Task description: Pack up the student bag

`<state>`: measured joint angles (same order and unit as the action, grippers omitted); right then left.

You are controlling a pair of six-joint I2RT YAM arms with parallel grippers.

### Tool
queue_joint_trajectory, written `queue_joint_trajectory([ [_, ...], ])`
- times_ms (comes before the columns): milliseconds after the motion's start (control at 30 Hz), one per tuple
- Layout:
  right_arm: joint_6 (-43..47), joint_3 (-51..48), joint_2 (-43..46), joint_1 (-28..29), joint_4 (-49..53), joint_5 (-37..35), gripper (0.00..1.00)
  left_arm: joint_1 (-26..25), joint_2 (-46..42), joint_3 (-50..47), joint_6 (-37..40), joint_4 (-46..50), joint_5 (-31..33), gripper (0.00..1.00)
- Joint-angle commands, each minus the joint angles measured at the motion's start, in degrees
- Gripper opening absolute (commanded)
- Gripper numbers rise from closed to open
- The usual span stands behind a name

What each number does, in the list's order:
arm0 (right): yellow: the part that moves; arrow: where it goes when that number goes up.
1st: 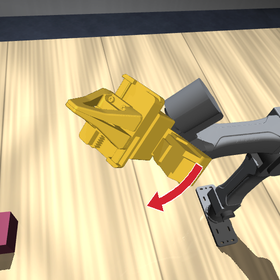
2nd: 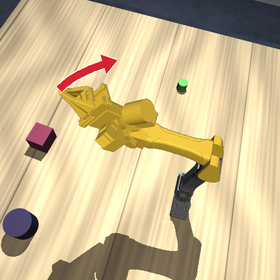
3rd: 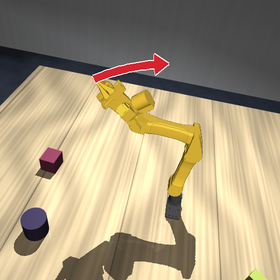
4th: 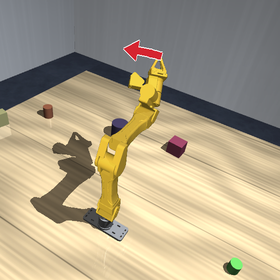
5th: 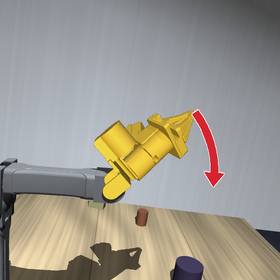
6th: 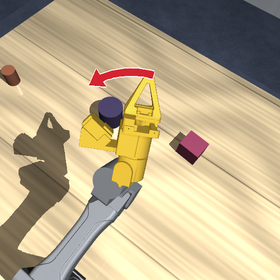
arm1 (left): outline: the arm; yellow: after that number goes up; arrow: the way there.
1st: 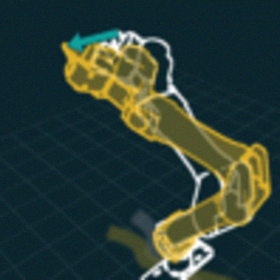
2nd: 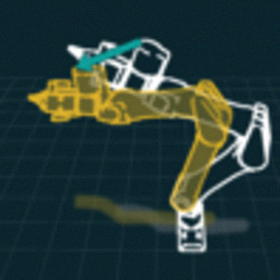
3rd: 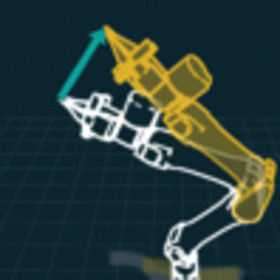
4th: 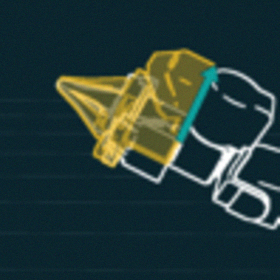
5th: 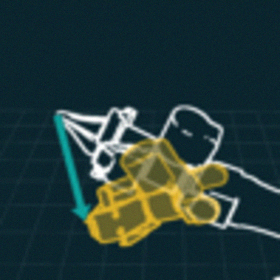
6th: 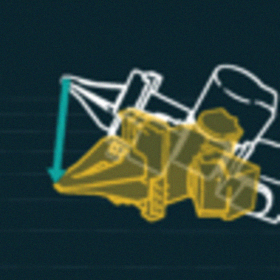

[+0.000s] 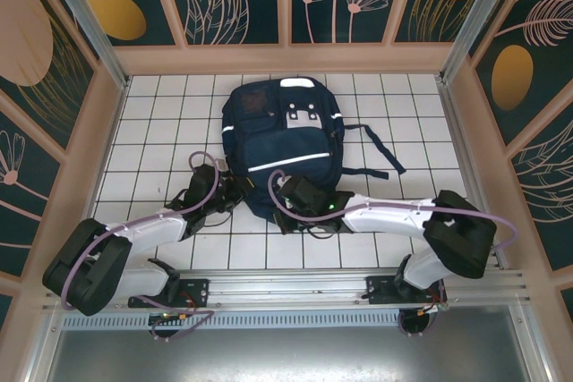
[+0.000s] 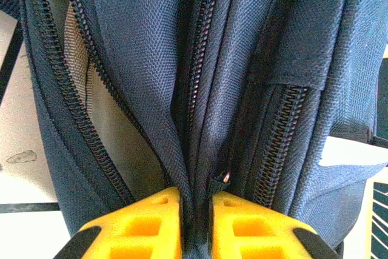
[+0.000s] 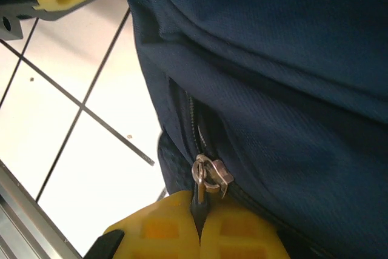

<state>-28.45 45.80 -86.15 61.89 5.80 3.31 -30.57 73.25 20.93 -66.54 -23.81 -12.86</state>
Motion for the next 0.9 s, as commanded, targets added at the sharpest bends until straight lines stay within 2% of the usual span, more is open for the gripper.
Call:
queue_joint_trajectory([
  [0, 0.6, 3.6, -2.1, 1.5, -3.5, 2.6, 0.00, -1.4, -2.6, 1.0, 0.9, -1.4, -3.9, 0.36],
  [33, 0.4, 3.4, -1.9, 1.5, -3.2, 2.2, 0.00, -1.4, -3.8, 2.1, 2.5, 0.8, -3.6, 0.46],
  [100, -0.2, 1.6, 0.4, 1.5, -3.1, 1.0, 0.00, -1.4, -7.0, 4.1, 5.7, 6.0, -2.1, 0.57],
  [233, -1.7, -4.0, 7.6, 0.5, -2.6, -0.7, 0.00, -1.3, -12.6, 8.5, 11.6, 16.1, 2.8, 0.64],
  [367, -3.3, -9.4, 15.7, -3.0, -1.3, -1.0, 0.00, -0.6, -12.2, 12.1, 14.6, 22.3, 6.3, 0.71],
  [533, -4.2, -14.5, 26.3, -11.7, 2.2, -1.8, 0.00, 1.2, -7.1, 13.3, 14.0, 23.3, 6.4, 0.73],
  [633, -4.4, -15.6, 31.5, -16.6, 5.2, -5.0, 0.00, 1.2, -4.2, 13.9, 13.6, 21.8, 5.9, 0.73],
  [733, -3.1, -16.6, 34.0, -19.7, 6.1, -5.3, 0.00, 1.2, -1.1, 13.0, 12.2, 16.0, 2.0, 0.66],
  [867, -1.8, -17.9, 32.5, -20.5, 4.6, -4.5, 0.00, -0.1, 6.4, 13.5, 9.7, 8.7, -3.2, 0.55],
])
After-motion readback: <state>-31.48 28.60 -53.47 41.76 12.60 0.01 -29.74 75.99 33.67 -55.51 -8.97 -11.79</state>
